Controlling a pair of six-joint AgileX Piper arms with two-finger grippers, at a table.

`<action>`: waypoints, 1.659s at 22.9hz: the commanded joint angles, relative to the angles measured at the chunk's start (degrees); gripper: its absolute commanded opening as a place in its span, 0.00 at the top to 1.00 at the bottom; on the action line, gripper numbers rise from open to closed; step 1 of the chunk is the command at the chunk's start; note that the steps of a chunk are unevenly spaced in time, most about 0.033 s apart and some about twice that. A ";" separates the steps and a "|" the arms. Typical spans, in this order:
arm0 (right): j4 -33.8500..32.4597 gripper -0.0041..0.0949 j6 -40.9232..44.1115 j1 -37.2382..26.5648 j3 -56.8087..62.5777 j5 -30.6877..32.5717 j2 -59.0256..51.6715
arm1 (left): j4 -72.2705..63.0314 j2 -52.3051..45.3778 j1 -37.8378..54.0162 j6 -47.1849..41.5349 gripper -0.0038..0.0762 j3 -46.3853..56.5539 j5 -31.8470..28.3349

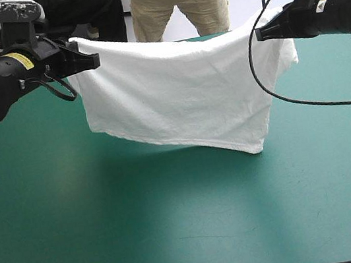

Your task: Fold the cloth

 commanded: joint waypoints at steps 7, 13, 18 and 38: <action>-1.31 0.98 -0.72 -0.17 -1.89 -16.08 2.28 | 13.08 3.89 -0.22 -4.77 0.97 -1.93 -14.18; -7.66 0.98 -0.98 -0.17 -2.79 -30.50 8.35 | 17.69 11.27 3.83 -11.60 0.97 -1.93 -28.37; -9.80 0.98 -0.41 -0.17 -6.35 -35.40 11.31 | 16.41 12.73 5.37 -11.49 0.97 -1.93 -37.57; 9.37 0.98 -8.25 -0.06 44.57 -20.31 -4.76 | -3.45 -3.57 5.37 -2.86 0.97 45.42 -13.84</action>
